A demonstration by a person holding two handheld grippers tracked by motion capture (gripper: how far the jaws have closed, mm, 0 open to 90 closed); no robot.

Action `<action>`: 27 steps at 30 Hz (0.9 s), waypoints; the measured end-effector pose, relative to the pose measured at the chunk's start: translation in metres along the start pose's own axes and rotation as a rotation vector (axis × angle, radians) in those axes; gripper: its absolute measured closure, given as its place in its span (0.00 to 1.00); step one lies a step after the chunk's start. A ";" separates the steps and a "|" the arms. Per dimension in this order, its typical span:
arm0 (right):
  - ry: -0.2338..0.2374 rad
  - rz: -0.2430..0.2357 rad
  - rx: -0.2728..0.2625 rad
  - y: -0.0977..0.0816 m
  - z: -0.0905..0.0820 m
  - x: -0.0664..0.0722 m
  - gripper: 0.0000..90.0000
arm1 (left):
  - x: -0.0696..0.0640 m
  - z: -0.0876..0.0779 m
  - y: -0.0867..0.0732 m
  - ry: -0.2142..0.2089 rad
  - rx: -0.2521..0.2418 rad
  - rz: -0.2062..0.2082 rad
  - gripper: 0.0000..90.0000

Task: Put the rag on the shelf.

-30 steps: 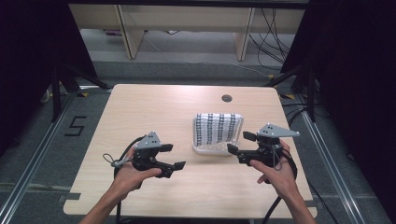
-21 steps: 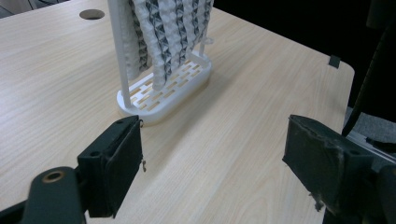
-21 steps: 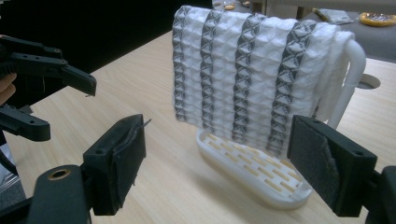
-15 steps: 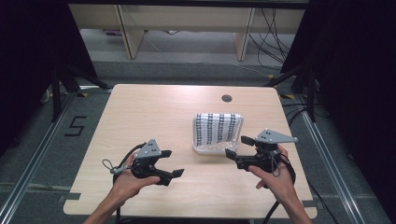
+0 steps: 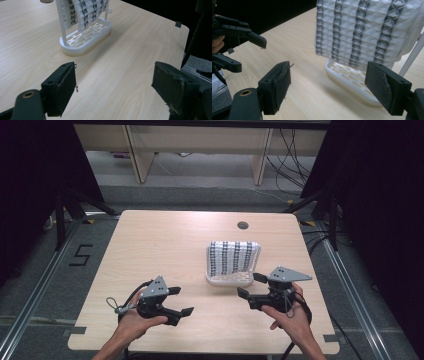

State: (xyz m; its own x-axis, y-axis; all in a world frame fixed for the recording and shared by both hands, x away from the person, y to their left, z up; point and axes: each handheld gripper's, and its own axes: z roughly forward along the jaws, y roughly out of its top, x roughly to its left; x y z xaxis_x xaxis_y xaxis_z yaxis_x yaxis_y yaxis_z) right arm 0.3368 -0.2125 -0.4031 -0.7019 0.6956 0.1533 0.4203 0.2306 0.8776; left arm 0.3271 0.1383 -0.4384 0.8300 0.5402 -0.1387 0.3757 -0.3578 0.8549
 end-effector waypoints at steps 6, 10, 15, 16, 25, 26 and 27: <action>0.015 0.003 0.012 -0.007 0.002 0.005 0.25 | -0.002 -0.003 -0.010 -0.008 -0.014 -0.005 0.21; 0.008 0.028 0.038 -0.010 0.001 0.008 0.25 | -0.001 -0.005 -0.016 -0.002 -0.004 -0.015 0.21; 0.008 -0.024 0.039 -0.018 0.006 0.008 0.26 | 0.001 -0.006 -0.021 0.007 -0.017 -0.029 0.21; 0.020 0.008 0.044 -0.022 0.009 0.010 0.26 | 0.000 -0.006 -0.022 0.015 -0.004 -0.021 0.21; 0.028 0.037 0.084 -0.034 0.011 0.011 0.24 | -0.004 -0.004 -0.034 0.006 0.012 -0.024 0.20; 0.026 0.037 0.084 -0.036 0.012 0.011 0.24 | -0.004 -0.002 -0.036 0.001 -0.002 -0.023 0.20; 0.015 0.015 0.077 -0.039 0.011 0.008 0.22 | -0.005 -0.003 -0.038 0.004 0.015 -0.025 0.20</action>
State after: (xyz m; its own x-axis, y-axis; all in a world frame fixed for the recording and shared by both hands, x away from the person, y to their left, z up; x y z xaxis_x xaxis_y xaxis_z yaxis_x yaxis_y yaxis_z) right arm 0.3212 -0.2084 -0.4414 -0.7034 0.6894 0.1730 0.4733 0.2727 0.8376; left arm 0.3075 0.1510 -0.4685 0.8185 0.5524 -0.1579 0.4028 -0.3558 0.8433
